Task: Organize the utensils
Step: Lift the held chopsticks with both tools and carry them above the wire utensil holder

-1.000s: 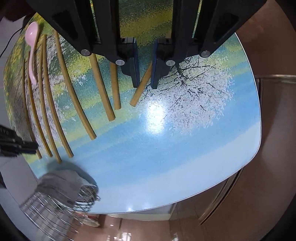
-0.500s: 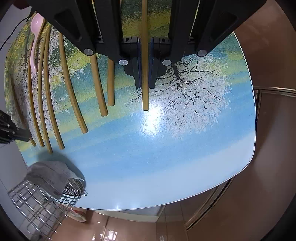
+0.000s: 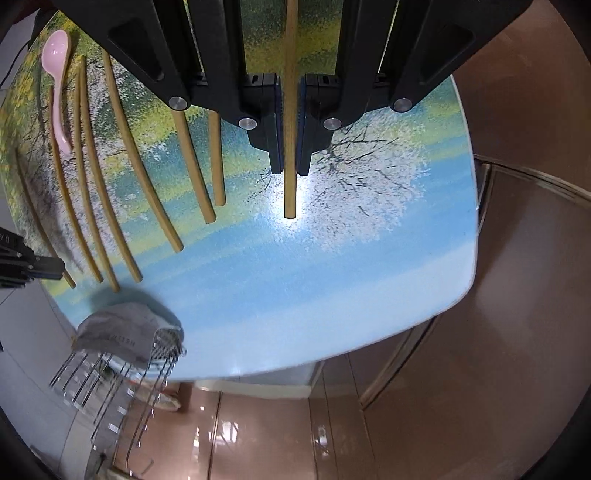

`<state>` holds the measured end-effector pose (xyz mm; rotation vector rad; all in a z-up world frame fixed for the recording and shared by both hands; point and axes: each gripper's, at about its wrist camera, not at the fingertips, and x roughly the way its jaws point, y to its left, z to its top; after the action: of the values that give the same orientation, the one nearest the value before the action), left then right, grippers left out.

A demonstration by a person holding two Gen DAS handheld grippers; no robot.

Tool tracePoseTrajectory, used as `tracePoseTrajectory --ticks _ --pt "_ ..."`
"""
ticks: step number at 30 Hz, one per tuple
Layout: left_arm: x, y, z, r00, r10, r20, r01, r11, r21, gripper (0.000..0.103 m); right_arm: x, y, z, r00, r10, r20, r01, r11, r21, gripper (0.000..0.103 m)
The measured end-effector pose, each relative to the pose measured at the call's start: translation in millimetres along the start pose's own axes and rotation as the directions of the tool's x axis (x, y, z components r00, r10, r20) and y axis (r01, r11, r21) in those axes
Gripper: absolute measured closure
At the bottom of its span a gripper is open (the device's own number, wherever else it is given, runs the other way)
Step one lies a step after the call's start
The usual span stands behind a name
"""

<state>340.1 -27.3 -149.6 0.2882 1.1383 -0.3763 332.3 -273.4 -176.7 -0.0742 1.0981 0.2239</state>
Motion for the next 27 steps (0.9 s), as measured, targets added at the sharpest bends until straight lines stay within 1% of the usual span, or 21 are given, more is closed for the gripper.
tracePoseTrajectory --ticks 5,8,10,14,16,18,21,24,26,27 --pt "-49.9 2.7 -27.5 0.995 -0.008 0.097 0.013 0.998 -0.056 0.097 -47.1 8.5 -22.0 0.992 0.035 0.122 -0.037 0.999 0.011 0.097" --pt "-78.8 2.8 -43.8 0.989 -0.01 0.149 0.022 0.997 -0.076 0.097 -77.1 16.3 -39.7 0.981 0.051 0.19 -0.053 0.999 0.008 0.097" --pt "-94.3 0.6 -52.3 0.984 -0.01 0.178 0.026 0.996 -0.09 0.097 -99.6 25.8 -55.3 0.969 0.053 0.24 -0.056 0.998 0.005 0.097" --pt "-130.1 -3.8 -73.4 0.973 -0.009 0.231 0.035 0.993 -0.109 0.097 -134.8 28.3 -74.8 0.946 0.061 0.319 -0.067 0.998 0.008 0.097" --pt "-138.1 -6.7 -74.5 0.968 -0.009 0.25 0.039 0.992 -0.118 0.097 -149.7 33.8 -81.8 0.934 0.057 0.352 -0.064 0.998 0.008 0.097" --pt "-157.6 -11.6 -83.6 0.961 -0.006 0.276 0.041 0.992 -0.123 0.097 -169.3 41.5 -92.9 0.92 0.055 0.388 -0.063 0.998 0.007 0.097" --pt "-185.8 -15.7 -94.6 0.948 -0.003 0.318 0.046 0.991 -0.127 0.097 -192.1 49.9 -101.8 0.899 0.056 0.435 -0.063 0.998 0.002 0.097" --pt "-218.1 -19.2 -98.3 0.928 -0.004 0.372 0.056 0.99 -0.131 0.097 -216.9 59.7 -104.8 0.874 0.057 0.483 -0.059 0.998 -0.012 0.097" --pt "-238.5 -23.9 -96.2 0.911 -0.008 0.413 0.069 0.988 -0.135 0.097 -233.3 65.0 -102.5 0.852 0.062 0.52 -0.056 0.998 -0.027 0.097" --pt "-250.5 -26.0 -94.2 0.898 -0.014 0.439 0.082 0.987 -0.137 0.097 -242.0 67.6 -100.4 0.839 0.065 0.54 -0.055 0.998 -0.034 0.097"
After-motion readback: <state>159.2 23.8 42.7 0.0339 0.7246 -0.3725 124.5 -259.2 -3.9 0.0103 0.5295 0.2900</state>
